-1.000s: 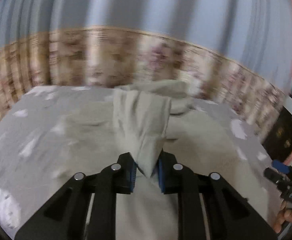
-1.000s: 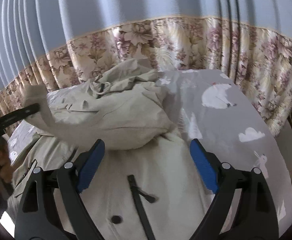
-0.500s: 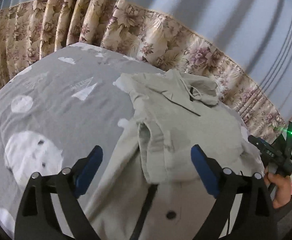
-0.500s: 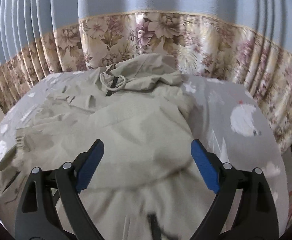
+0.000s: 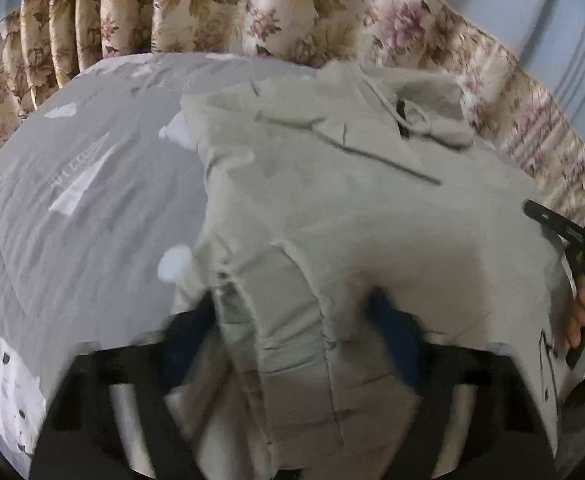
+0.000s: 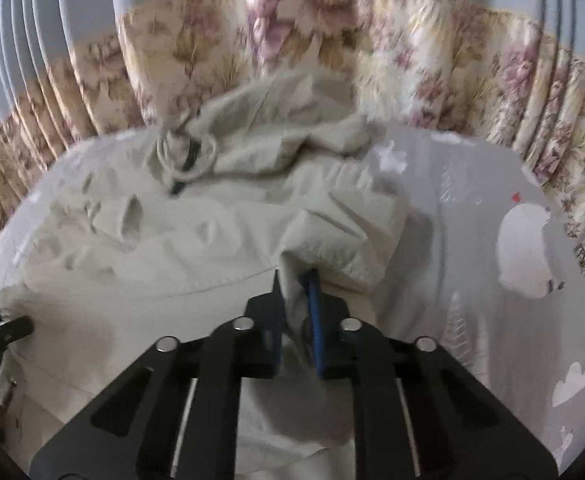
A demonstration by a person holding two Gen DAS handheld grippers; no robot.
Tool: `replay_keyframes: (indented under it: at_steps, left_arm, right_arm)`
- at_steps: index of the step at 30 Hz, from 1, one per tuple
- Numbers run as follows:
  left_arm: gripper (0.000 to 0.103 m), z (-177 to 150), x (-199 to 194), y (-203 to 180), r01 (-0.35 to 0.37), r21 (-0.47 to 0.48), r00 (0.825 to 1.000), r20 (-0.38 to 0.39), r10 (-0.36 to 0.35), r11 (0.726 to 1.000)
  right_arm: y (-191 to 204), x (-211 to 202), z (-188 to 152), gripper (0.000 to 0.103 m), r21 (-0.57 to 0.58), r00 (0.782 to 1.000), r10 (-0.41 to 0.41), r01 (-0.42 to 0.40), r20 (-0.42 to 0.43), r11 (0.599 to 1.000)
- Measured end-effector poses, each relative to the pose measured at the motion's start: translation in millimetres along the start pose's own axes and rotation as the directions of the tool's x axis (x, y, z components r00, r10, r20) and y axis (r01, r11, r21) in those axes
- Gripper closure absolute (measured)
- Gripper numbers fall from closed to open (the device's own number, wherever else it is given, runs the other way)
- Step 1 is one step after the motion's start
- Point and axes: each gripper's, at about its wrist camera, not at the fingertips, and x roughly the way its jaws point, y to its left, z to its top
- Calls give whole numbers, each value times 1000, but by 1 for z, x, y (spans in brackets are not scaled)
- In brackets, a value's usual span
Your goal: Fold large clothes
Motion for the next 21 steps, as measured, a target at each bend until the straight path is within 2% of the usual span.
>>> replay_keyframes:
  at_steps: [1,2,3,6,8,11,15,17,19,20,21]
  left_arm:
    - [55,2,0,1,8,-7,1000,3,-8,1000]
    - [60,6,-1,1,12,-7,1000,17,-12,1000]
    - [72,12,-2,-1,18,-6,999,28,-18,1000]
    - [82,24,-19,-8,12,20,995,103,-14,1000]
    - [84,36,-33,-13,10,41,988,153,-16,999]
    - [85,58,-42,-18,10,85,984,175,-24,996]
    - [85,79,-49,-24,-20,143,978,209,-11,989]
    - [85,92,-43,-29,-43,172,976,218,5,984]
    - [85,104,-27,-28,-46,187,985,173,13,981]
    - [85,108,-17,-25,-43,182,989,148,16,982]
    - [85,109,-8,-24,-48,189,992,126,24,981]
  right_arm:
    - [-2,-5,3,94,5,1000,4,-4,18,1000]
    - [-4,-10,6,94,5,999,5,-5,33,1000]
    - [-6,-14,9,96,0,999,6,-6,49,1000]
    - [-11,-28,17,100,-5,996,-2,2,93,1000]
    - [-18,-38,23,100,4,992,-7,7,126,1000]
    - [-25,-42,33,100,17,992,13,-15,128,1000]
    - [-18,-29,30,100,-15,995,17,-15,99,1000]
    - [-17,-16,29,97,4,998,29,-29,57,1000]
    - [-14,-3,28,42,28,999,41,-42,18,999]
    - [-11,1,26,10,41,998,53,-54,24,998]
    - [-7,2,25,12,38,997,62,-64,38,997]
